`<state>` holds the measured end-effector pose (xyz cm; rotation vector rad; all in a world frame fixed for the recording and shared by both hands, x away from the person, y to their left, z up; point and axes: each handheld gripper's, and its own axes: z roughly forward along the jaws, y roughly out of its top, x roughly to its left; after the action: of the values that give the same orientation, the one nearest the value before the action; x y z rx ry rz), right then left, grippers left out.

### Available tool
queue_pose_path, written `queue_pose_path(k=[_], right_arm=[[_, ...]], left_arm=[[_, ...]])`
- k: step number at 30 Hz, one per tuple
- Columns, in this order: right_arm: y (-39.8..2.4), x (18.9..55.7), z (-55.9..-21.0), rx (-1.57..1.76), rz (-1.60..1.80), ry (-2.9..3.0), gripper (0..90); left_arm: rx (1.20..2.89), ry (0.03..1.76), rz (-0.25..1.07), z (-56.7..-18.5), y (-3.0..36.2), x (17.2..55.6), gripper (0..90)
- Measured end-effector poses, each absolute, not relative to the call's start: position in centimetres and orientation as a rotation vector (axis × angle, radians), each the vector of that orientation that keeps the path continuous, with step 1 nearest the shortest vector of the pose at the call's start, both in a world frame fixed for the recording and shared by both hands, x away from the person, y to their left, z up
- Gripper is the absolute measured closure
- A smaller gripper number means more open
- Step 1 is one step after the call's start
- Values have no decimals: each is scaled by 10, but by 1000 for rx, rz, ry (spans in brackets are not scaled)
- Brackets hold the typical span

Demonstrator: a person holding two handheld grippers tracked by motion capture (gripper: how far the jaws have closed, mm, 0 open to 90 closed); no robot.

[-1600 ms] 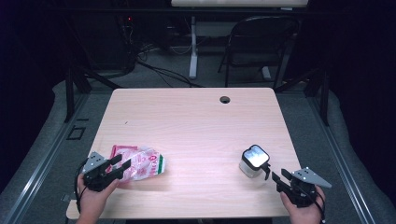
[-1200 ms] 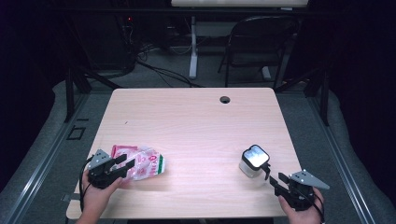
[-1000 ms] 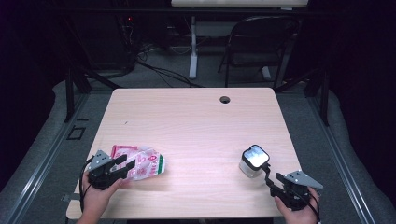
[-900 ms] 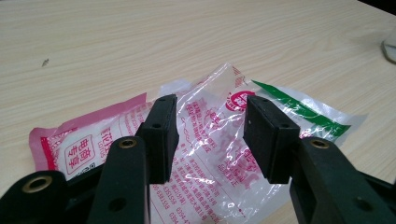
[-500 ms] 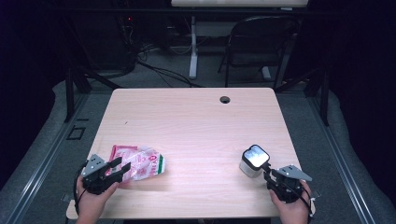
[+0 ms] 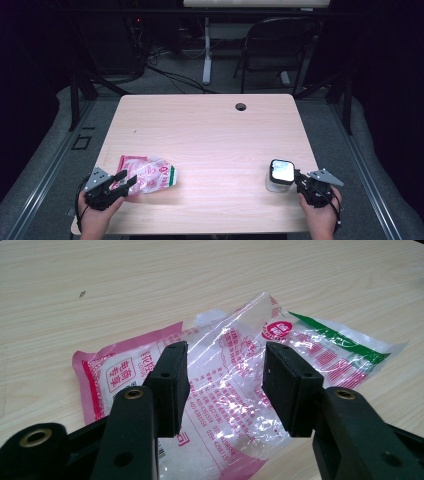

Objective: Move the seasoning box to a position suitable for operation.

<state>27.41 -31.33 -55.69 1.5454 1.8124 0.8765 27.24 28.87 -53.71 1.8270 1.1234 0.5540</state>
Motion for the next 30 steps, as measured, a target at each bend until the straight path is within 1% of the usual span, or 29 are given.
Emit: queue_pose_path(k=[5, 10, 17, 20, 26, 30], right_arm=[[-309, 280, -558, 1526, 851, 1828, 757], [-306, 284, -558, 1515, 798, 1815, 808], [-303, 286, -558, 1520, 789, 1787, 829], [-302, 286, -557, 1518, 787, 1766, 854], [-297, 283, -551, 1480, 785, 1759, 849], [-284, 283, -541, 1482, 823, 1801, 856]], left_arm=[[1826, 1129, 558, -537, 291, 270, 530], [1825, 1135, 568, -537, 293, 267, 531], [1825, 1136, 575, -538, 294, 265, 530], [1824, 1140, 579, -538, 294, 265, 530], [1810, 1147, 586, -537, 293, 263, 529], [1821, 1138, 574, -537, 288, 263, 528]])
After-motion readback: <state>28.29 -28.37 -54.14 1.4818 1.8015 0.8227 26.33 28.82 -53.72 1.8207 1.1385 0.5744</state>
